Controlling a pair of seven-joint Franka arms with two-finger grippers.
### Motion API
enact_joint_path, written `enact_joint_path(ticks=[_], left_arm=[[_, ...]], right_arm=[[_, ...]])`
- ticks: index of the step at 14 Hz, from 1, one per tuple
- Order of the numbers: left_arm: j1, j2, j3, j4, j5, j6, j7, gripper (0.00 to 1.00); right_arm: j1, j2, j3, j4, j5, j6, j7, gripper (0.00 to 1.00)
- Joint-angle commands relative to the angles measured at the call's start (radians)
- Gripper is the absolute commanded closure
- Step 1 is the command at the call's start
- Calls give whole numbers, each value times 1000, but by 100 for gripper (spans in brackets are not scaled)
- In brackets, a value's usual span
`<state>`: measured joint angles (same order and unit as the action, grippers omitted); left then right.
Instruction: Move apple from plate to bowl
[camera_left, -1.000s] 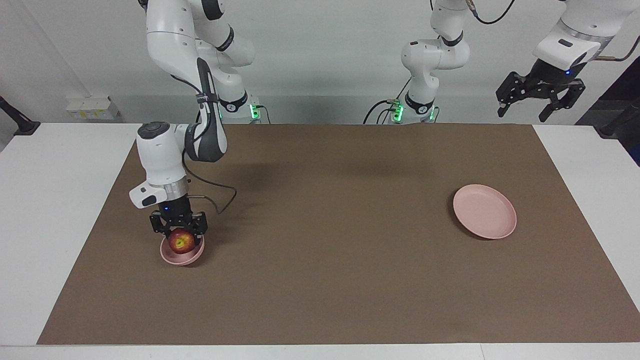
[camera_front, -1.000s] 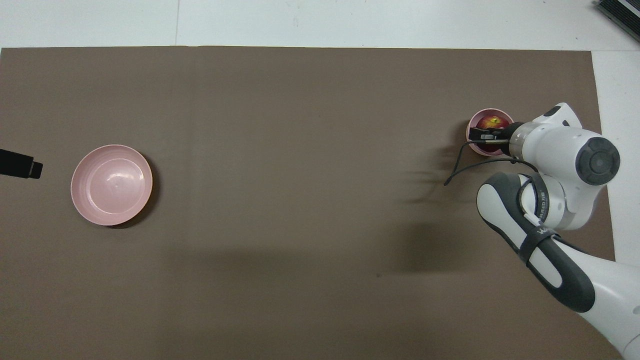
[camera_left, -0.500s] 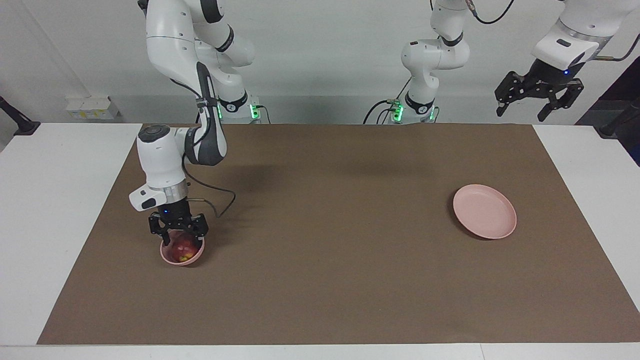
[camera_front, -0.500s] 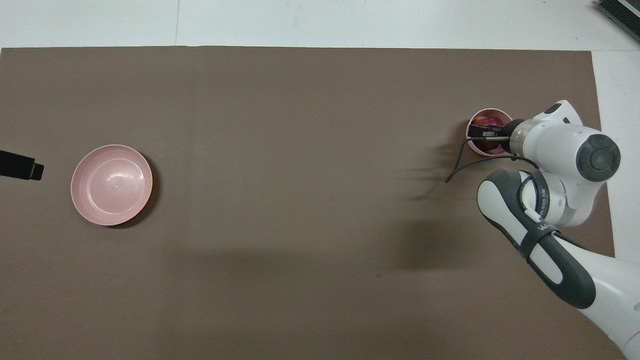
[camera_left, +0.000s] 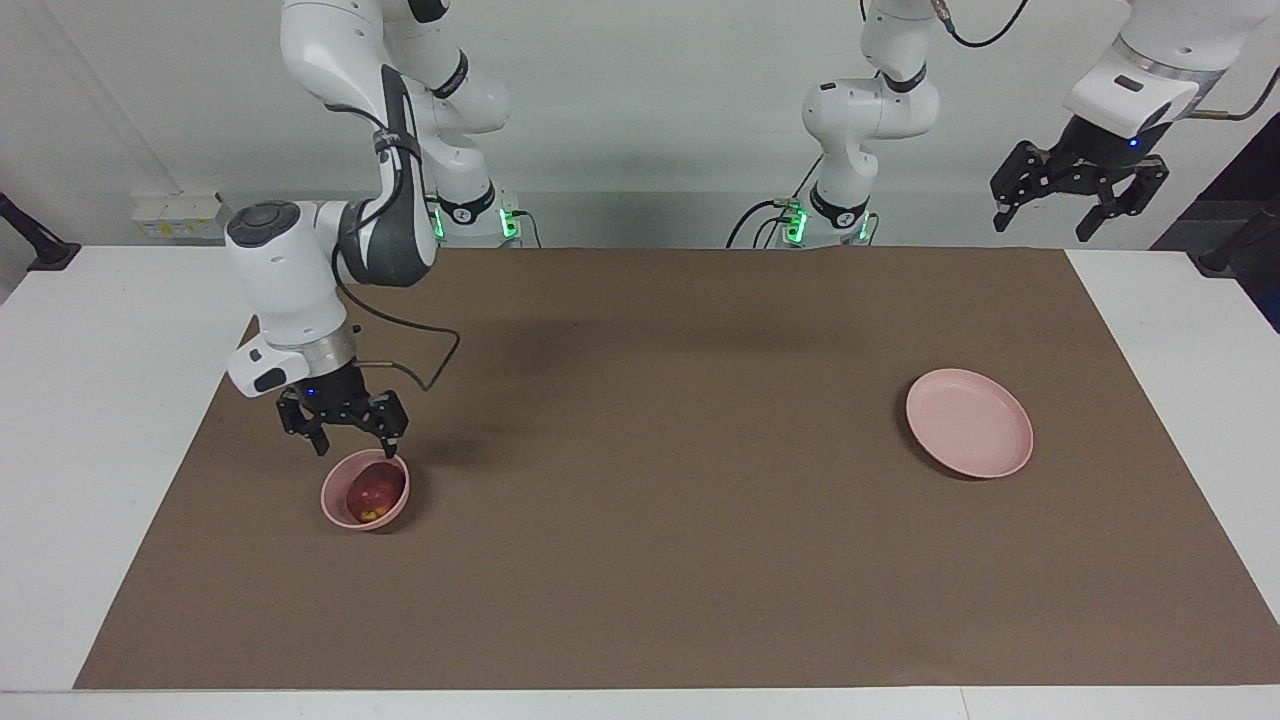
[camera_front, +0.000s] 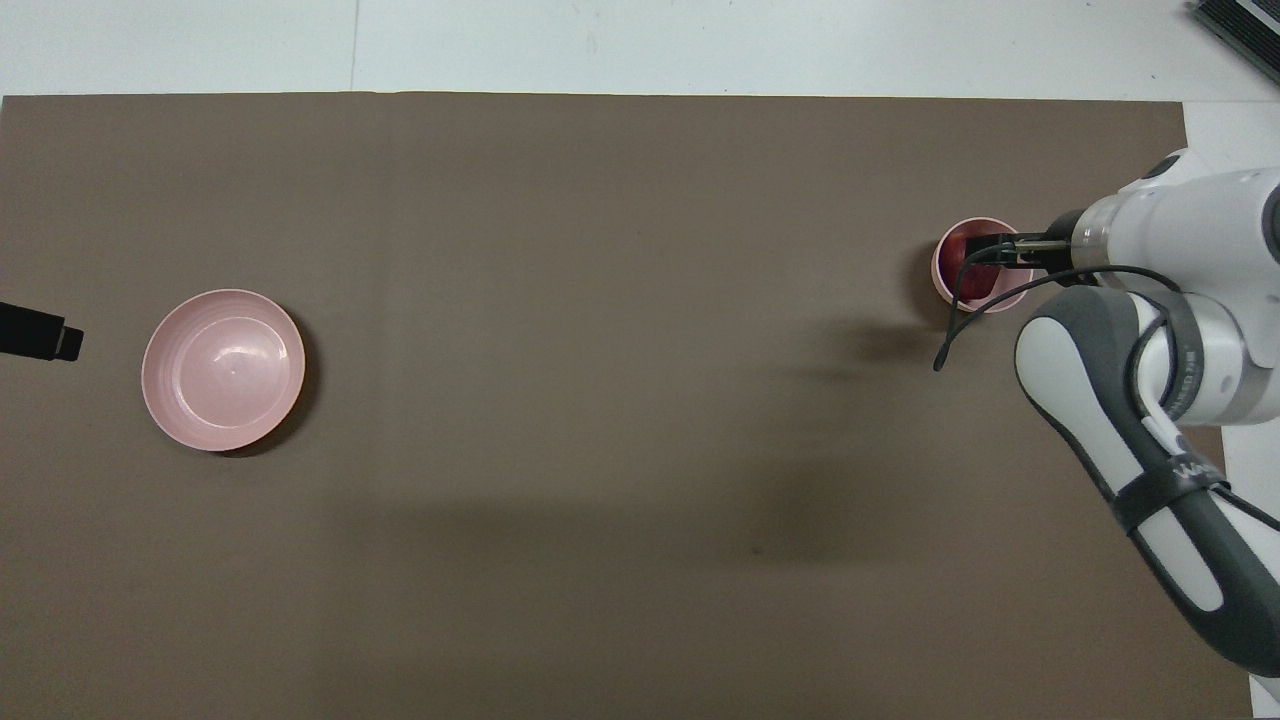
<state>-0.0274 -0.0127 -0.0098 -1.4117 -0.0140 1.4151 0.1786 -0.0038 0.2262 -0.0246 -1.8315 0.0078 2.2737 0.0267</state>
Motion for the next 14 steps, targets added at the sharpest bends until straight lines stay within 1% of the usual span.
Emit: enact_joint_path(ticks=[1,3,8,10,13,14], left_arm=[[14,-9,4,2,-4,-18,4,0],[14,-9,4,2,-4,-18,4,0],[14,-9,4,2,-3,-18,4,0],[14,-9,4,2,-4,-16,4,0],[14,-9,4,2,-4,-18,4,0],[14,-9,4,2,-4,-16,5,0]], right_arm=[[-7,-5,9,92,-23,-161,-16,0],[-5,-40,9,110,-25,-245,-14,0],[-4,-168,9,110,-11,-463,-2,0],[-4,-208,9,138,-8,-583,4,0],[-4,-286,11,135,-6,-692,50,0],[-4,-297,9,133,-6,-718,53,0]])
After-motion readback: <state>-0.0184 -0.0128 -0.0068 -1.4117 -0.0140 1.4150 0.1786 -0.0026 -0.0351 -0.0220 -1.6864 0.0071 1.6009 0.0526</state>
